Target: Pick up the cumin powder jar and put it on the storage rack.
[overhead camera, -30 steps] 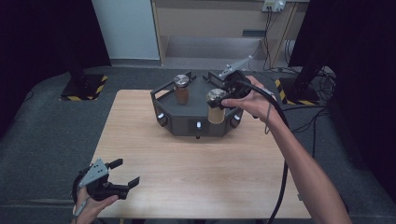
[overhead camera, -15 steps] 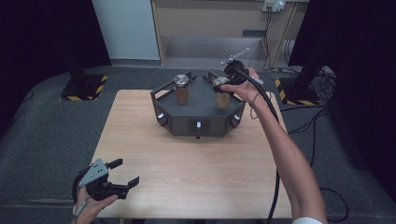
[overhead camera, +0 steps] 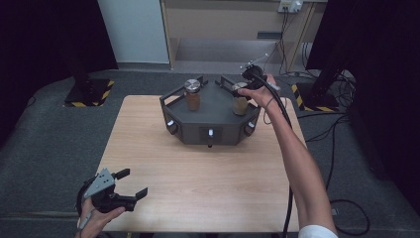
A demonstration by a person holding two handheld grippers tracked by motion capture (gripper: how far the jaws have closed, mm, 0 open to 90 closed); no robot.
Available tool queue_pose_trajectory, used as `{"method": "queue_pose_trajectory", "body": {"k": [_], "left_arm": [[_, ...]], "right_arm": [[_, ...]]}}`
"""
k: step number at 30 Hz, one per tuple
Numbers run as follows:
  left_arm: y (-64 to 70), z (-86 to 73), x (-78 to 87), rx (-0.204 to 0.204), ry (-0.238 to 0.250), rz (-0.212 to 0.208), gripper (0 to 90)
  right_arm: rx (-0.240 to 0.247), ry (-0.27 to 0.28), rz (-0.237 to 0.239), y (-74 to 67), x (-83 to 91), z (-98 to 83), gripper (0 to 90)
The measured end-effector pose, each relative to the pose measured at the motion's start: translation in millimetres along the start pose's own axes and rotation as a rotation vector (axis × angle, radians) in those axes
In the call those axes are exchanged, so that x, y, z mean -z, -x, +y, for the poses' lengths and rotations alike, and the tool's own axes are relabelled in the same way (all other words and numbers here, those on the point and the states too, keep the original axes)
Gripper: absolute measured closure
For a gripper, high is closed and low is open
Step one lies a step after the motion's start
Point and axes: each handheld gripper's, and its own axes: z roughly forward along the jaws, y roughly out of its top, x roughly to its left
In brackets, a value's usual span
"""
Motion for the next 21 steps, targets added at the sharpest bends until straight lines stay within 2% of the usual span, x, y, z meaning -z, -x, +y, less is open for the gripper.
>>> {"method": "queue_pose_trajectory", "body": {"k": [2, 13, 15, 17, 18, 19, 21], "left_arm": [[0.0, 0.2, -0.3, -0.001, -0.001, -0.001, 1.4], [0.0, 0.8, -0.3, -0.004, -0.007, -0.004, 1.5], [-0.1, 0.5, -0.2, -0.002, -0.004, -0.004, 1.5], [-0.2, 0.6, -0.3, -0.002, -0.005, -0.003, 1.5], [-0.2, 0.6, -0.3, -0.002, -0.005, -0.003, 1.5], [0.0, 0.5, -0.1, -0.001, -0.003, -0.003, 1.5], [0.2, 0.6, -0.1, -0.004, -0.003, -0.004, 1.5]], "right_arm": [[-0.016, 0.005, 0.006, 3.4, -1.2, -1.6, 33.2], [-0.038, 0.007, 0.006, 6.5, -4.6, -5.9, 32.7], [-0.042, 0.003, 0.02, 8.3, -4.4, -6.3, 26.2], [-0.048, 0.035, -0.016, 3.6, -0.6, -9.7, 16.9], [-0.048, 0.035, -0.016, 3.6, -0.6, -9.7, 16.9], [-0.061, 0.081, 0.008, 8.2, 4.9, -15.1, 12.7], [-0.078, 0.132, 0.011, 9.8, 12.3, -20.9, 9.1]]}}
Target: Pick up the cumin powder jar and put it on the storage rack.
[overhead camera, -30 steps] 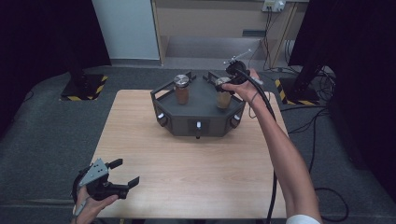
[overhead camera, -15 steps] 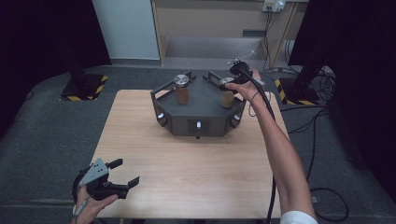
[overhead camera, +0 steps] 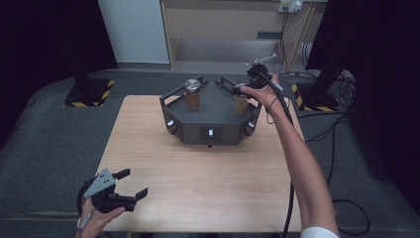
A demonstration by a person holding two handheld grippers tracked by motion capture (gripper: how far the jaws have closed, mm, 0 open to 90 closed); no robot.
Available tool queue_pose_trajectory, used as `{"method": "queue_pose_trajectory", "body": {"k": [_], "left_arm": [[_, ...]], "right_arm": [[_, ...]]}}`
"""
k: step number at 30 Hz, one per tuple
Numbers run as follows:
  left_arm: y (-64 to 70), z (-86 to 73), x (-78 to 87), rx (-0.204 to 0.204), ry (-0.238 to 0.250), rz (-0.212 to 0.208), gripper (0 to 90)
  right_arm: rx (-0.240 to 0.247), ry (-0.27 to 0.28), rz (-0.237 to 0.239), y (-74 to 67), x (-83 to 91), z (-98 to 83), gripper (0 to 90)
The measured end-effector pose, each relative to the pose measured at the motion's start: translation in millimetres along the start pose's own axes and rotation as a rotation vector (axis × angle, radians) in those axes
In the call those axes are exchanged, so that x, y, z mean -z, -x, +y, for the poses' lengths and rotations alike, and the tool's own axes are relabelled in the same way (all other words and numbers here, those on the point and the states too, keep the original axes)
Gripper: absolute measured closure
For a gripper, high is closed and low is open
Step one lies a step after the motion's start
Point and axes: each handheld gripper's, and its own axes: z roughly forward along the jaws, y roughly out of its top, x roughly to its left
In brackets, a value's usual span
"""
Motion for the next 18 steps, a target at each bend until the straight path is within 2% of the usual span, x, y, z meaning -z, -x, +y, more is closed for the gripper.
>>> {"method": "queue_pose_trajectory", "body": {"k": [3, 4, 7, 11, 13, 14, 15, 18], "left_arm": [[-0.2, 0.2, -0.5, -0.001, -0.001, -0.001, 1.5], [-0.1, 0.3, -0.6, -0.002, -0.002, -0.001, 1.5], [0.1, 0.6, -0.8, -0.002, -0.003, -0.001, 1.5], [0.6, 0.8, -1.0, -0.005, -0.003, -0.002, 1.5], [0.4, 0.9, -1.0, -0.004, -0.004, -0.002, 1.5], [0.4, 0.9, -1.0, -0.004, -0.004, -0.002, 1.4], [0.3, 0.9, -1.2, -0.003, -0.004, -0.002, 1.5], [0.6, 0.8, -1.1, -0.004, -0.002, -0.002, 1.5]], "right_arm": [[-0.03, 0.057, 0.03, 7.2, 13.4, -5.4, 7.6], [-0.04, 0.06, 0.041, 9.9, 17.7, -5.2, 6.3], [-0.025, 0.067, 0.034, 11.2, 32.9, -4.1, 5.6], [-0.016, 0.071, 0.06, 15.6, 55.6, -2.0, 5.0], [0.007, 0.08, 0.053, 13.7, 69.6, -0.8, 5.1], [0.007, 0.08, 0.053, 13.7, 69.6, -0.8, 5.1], [0.033, 0.085, 0.056, 12.4, 83.7, 0.3, 5.8], [0.074, 0.097, 0.07, 9.3, 104.0, -1.5, 6.4]]}}
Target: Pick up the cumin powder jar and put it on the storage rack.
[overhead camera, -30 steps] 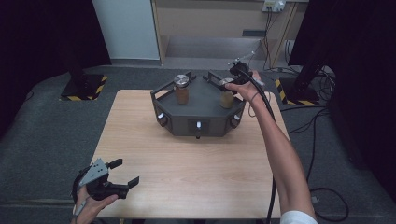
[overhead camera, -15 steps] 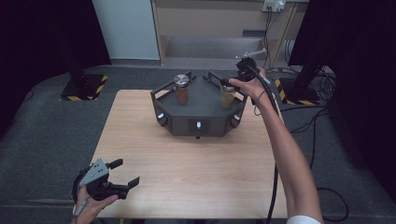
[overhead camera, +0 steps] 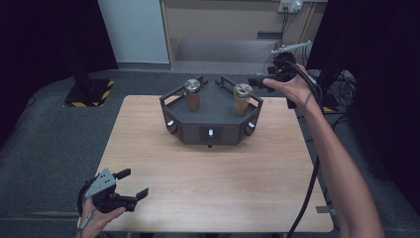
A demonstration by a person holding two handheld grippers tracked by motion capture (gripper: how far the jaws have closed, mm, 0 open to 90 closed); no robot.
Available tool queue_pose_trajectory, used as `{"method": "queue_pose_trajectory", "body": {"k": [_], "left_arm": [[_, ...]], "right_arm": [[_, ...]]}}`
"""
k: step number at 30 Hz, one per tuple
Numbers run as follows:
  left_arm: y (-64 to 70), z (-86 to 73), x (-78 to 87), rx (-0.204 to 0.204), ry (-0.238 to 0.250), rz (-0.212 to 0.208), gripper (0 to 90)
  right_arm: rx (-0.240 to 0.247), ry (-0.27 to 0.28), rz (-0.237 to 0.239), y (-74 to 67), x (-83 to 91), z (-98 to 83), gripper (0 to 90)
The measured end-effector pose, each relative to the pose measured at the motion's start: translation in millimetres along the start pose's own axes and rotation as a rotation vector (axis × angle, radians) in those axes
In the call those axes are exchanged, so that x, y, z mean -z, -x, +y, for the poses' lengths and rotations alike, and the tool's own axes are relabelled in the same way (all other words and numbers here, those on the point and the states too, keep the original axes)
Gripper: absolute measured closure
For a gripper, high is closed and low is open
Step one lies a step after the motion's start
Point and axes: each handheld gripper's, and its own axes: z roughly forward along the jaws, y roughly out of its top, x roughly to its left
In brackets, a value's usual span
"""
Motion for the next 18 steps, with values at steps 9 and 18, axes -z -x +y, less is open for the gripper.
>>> {"method": "queue_pose_trajectory", "body": {"k": [9, 18], "left_arm": [[0.4, 0.3, -0.1, -0.003, -0.001, 0.001, 1.4], [1.2, 0.9, -0.5, -0.008, -0.004, 0.002, 1.4]], "right_arm": [[0.118, 0.001, 0.063, -28.8, 44.4, -16.2, 4.3], [0.189, 0.037, 0.142, -55.6, 80.0, -53.4, 3.0]]}}
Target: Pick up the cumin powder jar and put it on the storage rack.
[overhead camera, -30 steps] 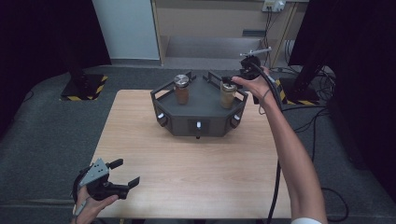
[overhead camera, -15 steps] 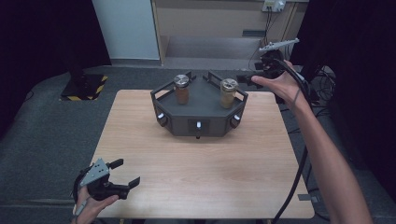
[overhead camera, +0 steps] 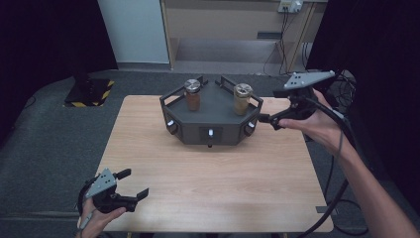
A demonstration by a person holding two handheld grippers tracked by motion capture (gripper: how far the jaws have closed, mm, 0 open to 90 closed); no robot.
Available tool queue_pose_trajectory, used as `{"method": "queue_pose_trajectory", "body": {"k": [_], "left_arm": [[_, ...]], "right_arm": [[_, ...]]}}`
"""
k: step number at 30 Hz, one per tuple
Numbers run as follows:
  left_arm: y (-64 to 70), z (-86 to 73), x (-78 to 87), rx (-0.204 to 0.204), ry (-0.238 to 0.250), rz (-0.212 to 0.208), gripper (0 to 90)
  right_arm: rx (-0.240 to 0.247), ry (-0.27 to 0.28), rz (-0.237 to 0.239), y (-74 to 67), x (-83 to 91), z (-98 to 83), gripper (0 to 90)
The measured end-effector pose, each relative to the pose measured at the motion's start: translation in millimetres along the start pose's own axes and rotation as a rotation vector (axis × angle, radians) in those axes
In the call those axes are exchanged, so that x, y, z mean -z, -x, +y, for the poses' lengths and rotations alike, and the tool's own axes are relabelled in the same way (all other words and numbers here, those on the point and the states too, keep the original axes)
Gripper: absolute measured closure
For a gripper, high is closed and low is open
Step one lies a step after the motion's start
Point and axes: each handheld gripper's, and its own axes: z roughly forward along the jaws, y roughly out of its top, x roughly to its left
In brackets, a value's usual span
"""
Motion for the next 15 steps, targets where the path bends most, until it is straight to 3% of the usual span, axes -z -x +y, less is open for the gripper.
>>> {"method": "queue_pose_trajectory", "body": {"k": [6, 7, 10, 15], "left_arm": [[0.2, 0.1, 0.0, 0.001, -0.001, 0.002, 1.4], [0.6, 0.1, 0.0, 0.001, -0.001, 0.003, 1.4], [0.6, 0.1, 0.0, 0.001, -0.002, 0.004, 1.4], [0.7, -0.1, 0.5, 0.002, -0.001, 0.006, 1.4]], "right_arm": [[0.023, 0.021, 0.037, -21.0, 12.1, -18.3, 3.0], [0.036, 0.024, 0.047, -30.2, 14.2, -25.2, 3.0], [0.047, 0.026, 0.076, -40.1, 14.5, -35.5, 3.2], [0.068, 0.023, 0.083, -56.7, 12.1, -50.5, 3.2]]}}
